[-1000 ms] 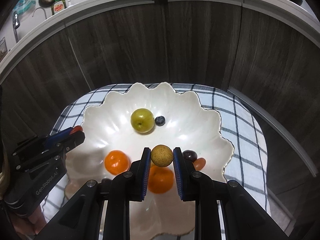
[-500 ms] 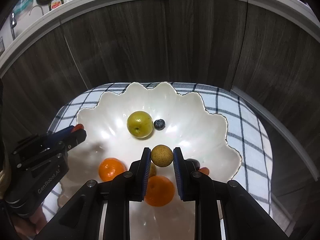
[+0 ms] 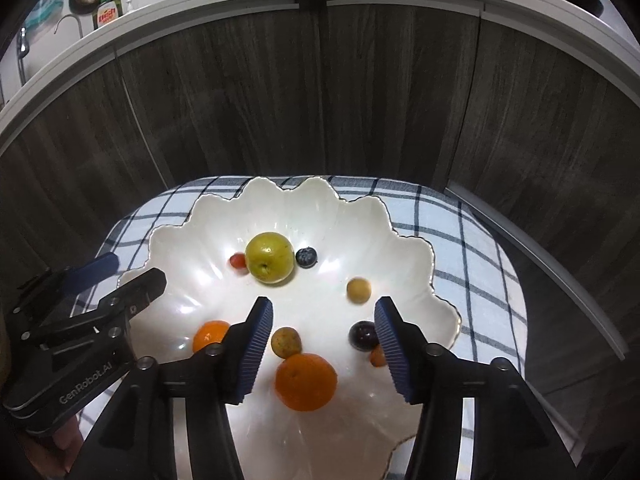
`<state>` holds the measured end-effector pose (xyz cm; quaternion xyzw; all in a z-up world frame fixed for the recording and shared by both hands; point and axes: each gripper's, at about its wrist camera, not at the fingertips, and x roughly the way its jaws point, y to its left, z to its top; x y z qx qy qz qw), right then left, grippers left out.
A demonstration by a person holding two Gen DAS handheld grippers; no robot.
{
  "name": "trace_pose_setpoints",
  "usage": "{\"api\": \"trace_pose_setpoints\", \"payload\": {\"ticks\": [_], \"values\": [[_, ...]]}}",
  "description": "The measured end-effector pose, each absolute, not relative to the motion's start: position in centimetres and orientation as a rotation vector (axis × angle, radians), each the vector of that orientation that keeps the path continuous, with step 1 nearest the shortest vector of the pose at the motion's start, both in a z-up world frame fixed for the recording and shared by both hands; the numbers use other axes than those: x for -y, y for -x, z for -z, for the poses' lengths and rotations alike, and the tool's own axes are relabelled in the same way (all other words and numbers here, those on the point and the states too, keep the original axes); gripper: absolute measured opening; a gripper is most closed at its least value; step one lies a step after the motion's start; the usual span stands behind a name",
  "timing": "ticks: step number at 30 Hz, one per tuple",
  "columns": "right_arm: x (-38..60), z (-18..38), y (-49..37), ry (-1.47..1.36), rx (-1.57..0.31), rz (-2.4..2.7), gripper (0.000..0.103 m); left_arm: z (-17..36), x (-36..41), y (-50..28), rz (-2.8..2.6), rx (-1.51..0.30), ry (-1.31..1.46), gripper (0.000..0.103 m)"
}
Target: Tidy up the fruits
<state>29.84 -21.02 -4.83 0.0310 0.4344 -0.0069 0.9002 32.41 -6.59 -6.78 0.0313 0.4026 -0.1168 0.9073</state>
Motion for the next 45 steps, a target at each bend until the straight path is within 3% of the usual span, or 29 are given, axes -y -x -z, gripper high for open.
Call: {"api": "trace_pose_setpoints", "payload": {"ticks": [8,35,38,45], "values": [[20.8,3.5,-28.4,-0.062,-0.878,0.022,0.056,5.2,5.9,-30.7,0.228,-0.819,-0.06,0.069],[19.1,-1.5,-19.6,-0.044,-0.788,0.03,0.057,0.6,3.6,-21.9,0.179,-0.739,-0.072,0.069],[18.8,-1.7,-18.3,-0.034,-0.775,0.04,0.067,0.4,3.3,-20.7,0.172,-0.731,-0.075,0.073],[18.6,-2.1,-15.4,-0.037,-0.749,0.052,0.069,0.3,2.9,-18.1,0.163,-0.725,-0.08,0.073]]}}
